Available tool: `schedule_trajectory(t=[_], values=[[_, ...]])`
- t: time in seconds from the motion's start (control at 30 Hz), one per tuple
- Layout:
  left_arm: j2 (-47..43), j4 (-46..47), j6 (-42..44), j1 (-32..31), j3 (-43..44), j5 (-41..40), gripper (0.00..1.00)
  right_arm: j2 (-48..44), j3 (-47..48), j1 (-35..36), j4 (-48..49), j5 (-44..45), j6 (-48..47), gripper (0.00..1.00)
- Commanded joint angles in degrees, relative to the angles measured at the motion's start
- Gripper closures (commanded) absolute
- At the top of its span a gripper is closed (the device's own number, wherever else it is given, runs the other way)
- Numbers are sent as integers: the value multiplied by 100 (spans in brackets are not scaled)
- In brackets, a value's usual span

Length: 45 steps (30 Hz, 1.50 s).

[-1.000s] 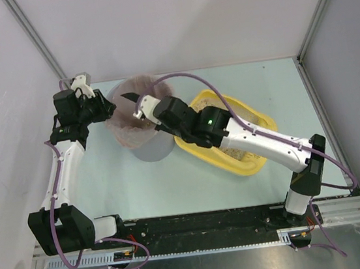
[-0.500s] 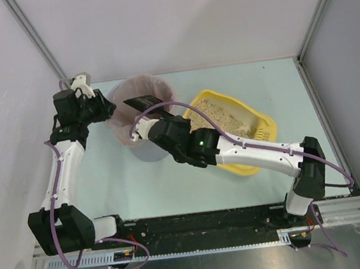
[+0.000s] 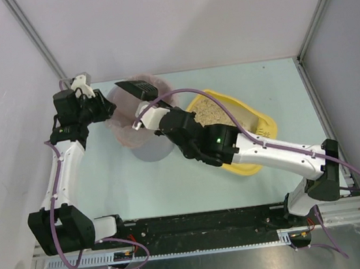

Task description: Clean the litter box

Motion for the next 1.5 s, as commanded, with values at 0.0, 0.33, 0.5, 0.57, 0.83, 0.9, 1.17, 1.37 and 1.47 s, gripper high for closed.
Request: schedule_trajectory(t=[0.0, 0.33, 0.5, 0.57, 0.83, 0.9, 1.17, 1.37, 1.47], values=[[-114, 118, -74, -102, 274, 531, 61, -245, 205, -80, -122, -367, 660, 100], [-193, 127, -74, -146, 274, 461, 60, -632, -595, -643, -280, -1834, 1848, 100], [-281, 118, -39, -190, 247, 382, 57, -798, -463, -678, -114, -1941, 2067, 100], [-307, 118, -12, -199, 239, 355, 51, -947, -349, -687, 0, -2221, 2270, 100], [-422, 145, 348, -225, 221, 171, 21, -1790, -419, -1317, 194, -3178, 3332, 100], [-509, 162, 462, -225, 177, 74, 12, -1932, -558, -1626, 133, -3739, 3807, 100], [-887, 549, 612, -252, -25, 48, 0, -2748, -840, -3278, -902, -4883, 4529, 100], [-1134, 619, 726, -313, 124, -356, 0, -3092, -1464, -4972, -1843, -6122, 4670, 100], [-1169, 619, 481, -331, 325, -559, 1, -2970, -1998, -5571, -2230, -6815, 4749, 100]])
